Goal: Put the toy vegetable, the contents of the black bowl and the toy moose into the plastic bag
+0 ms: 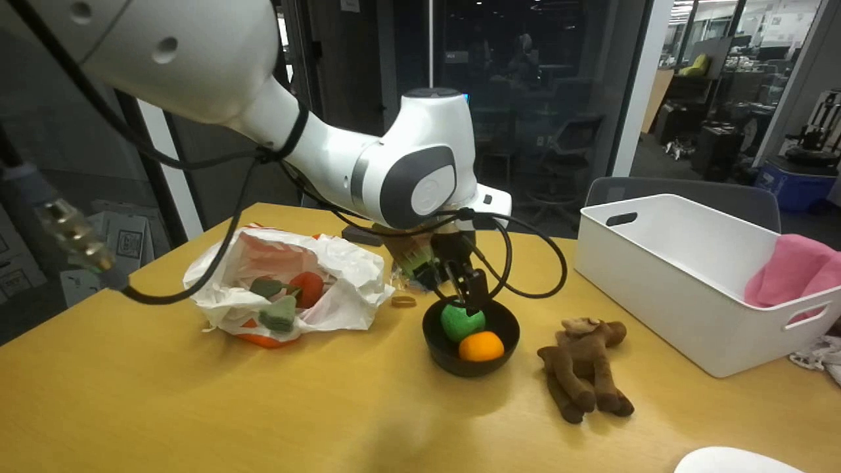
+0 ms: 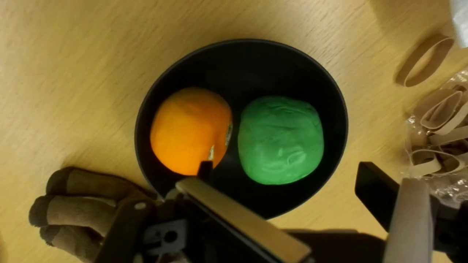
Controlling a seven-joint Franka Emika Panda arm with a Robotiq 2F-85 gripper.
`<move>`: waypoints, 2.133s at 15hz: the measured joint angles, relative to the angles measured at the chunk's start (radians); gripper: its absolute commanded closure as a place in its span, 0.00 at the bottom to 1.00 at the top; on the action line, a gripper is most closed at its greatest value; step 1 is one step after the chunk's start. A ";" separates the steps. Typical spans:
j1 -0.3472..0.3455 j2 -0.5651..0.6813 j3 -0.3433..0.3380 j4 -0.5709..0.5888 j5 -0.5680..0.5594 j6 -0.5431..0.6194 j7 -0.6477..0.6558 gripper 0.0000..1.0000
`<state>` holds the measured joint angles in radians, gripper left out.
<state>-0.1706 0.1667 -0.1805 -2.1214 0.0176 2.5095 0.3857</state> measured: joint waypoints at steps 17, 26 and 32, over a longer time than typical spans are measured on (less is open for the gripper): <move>0.000 0.166 -0.011 0.073 0.122 0.054 -0.018 0.51; 0.032 0.082 -0.019 0.083 0.048 0.009 0.004 0.51; 0.110 -0.129 0.063 0.048 0.014 -0.283 -0.038 0.51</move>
<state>-0.0608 0.0376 -0.1170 -2.0738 0.0312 2.2267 0.3472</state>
